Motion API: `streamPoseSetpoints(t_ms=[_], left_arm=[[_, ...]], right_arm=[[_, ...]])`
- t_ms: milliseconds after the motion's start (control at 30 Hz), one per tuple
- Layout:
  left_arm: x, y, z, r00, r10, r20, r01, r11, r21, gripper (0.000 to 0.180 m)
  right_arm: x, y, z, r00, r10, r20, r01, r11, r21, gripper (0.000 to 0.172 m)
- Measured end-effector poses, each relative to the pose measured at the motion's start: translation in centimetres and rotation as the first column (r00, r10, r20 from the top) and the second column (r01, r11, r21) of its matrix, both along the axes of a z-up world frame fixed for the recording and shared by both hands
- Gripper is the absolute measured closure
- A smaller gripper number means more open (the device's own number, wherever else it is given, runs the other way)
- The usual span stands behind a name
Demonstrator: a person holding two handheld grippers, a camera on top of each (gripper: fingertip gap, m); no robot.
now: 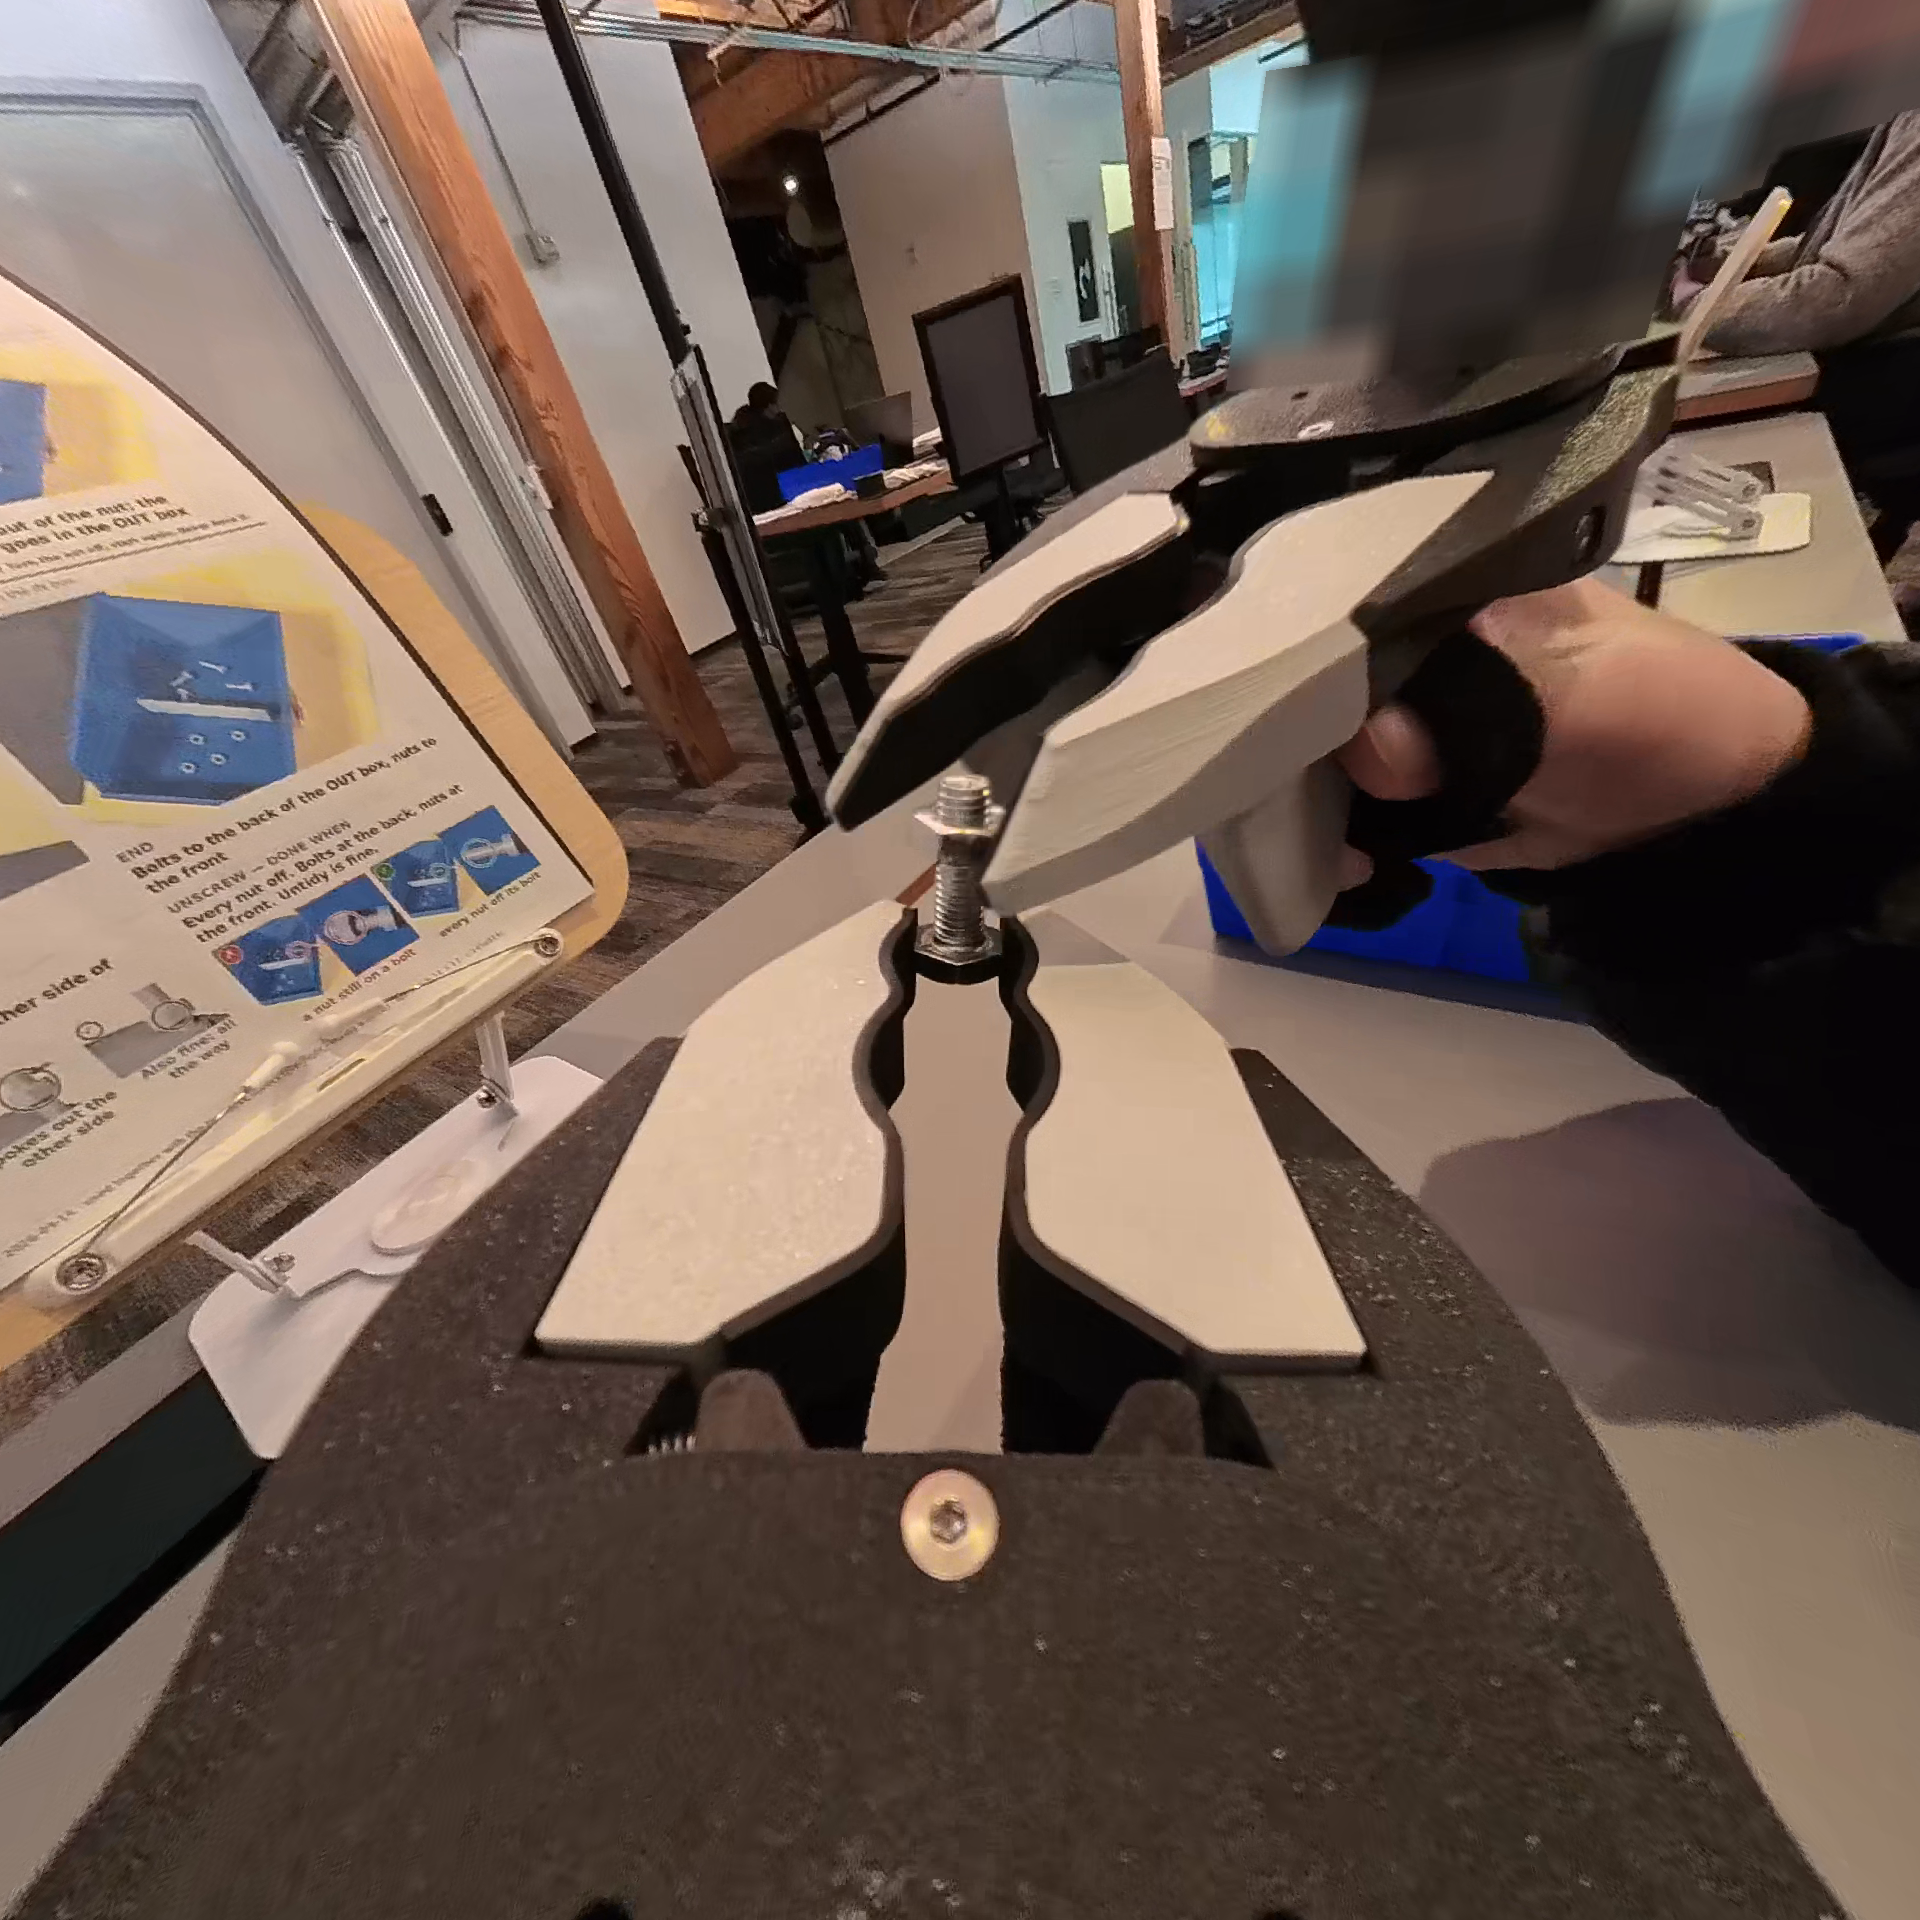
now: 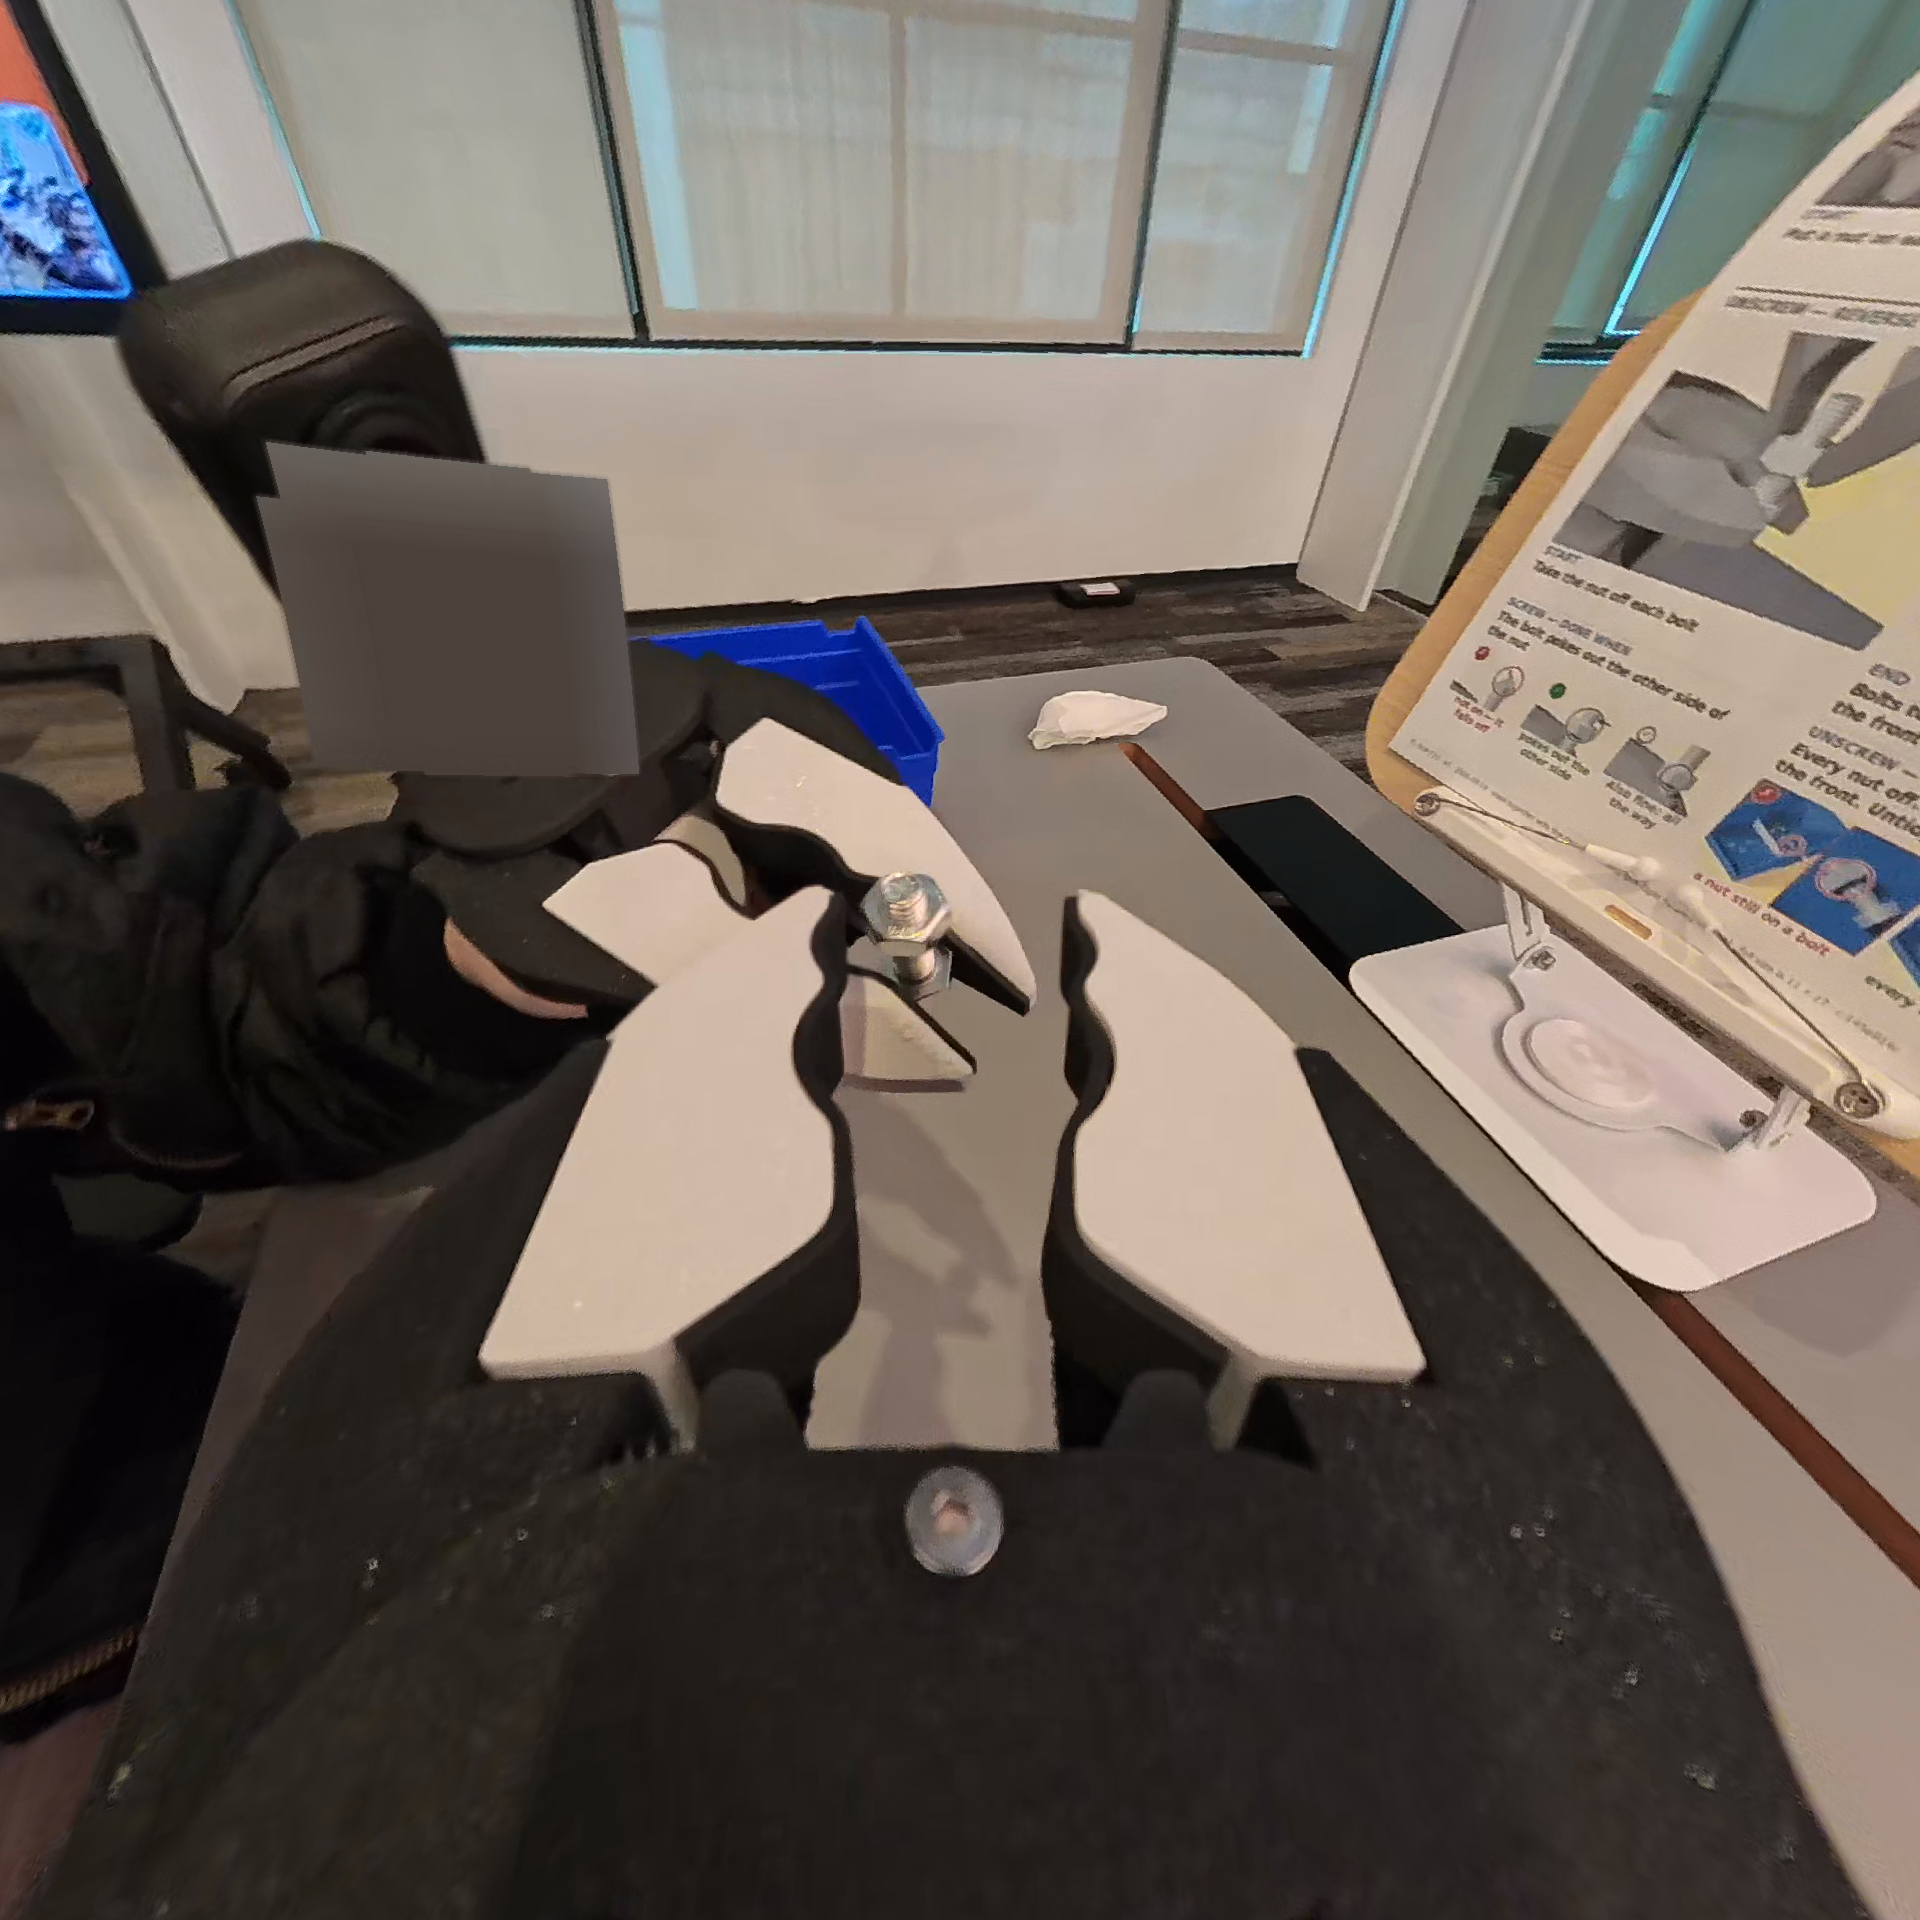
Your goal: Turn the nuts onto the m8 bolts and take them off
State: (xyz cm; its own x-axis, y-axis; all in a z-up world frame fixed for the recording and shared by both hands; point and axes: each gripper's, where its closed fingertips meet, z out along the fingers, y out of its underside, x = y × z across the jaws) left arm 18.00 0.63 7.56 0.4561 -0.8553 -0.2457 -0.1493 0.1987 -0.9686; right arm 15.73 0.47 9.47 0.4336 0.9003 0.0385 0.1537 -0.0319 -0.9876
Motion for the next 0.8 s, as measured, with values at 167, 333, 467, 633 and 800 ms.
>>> streamPoseSetpoints(t_ms=[167,333,467,633,800], left_arm=[[-0.1,0.1,0.2,1.0,0.016,0.003,-0.016,1.0,0.012,0.166],[-0.7,0.4,0.6,0.999,0.019,0.034,-0.018,1.0,-0.013,0.166],[-0.3,0.2,0.4,1.0,0.002,0.03,-0.001,1.0,-0.019,0.166],[-0.2,-0.1,0.6,0.999,0.003,0.032,-0.003,1.0,-0.006,0.166],[-0.4,0.0,0.7,0.999,-0.004,0.047,0.006,1.0,-0.027,0.166]], right_arm=[[0.2,0.0,0.0,1.0,0.001,-0.015,-0.002,0.999,-0.039,0.138],[1.4,-0.1,0.9,0.999,-0.003,-0.036,0.002,1.0,-0.029,0.143],[0.3,-0.8,1.0,0.999,0.026,-0.038,-0.027,1.0,-0.013,0.141],[1.0,-0.2,0.7,1.0,0.007,-0.028,-0.008,0.999,-0.035,0.138],[2.1,-0.4,1.8,0.994,0.035,-0.104,-0.041,0.998,-0.057,0.144]])
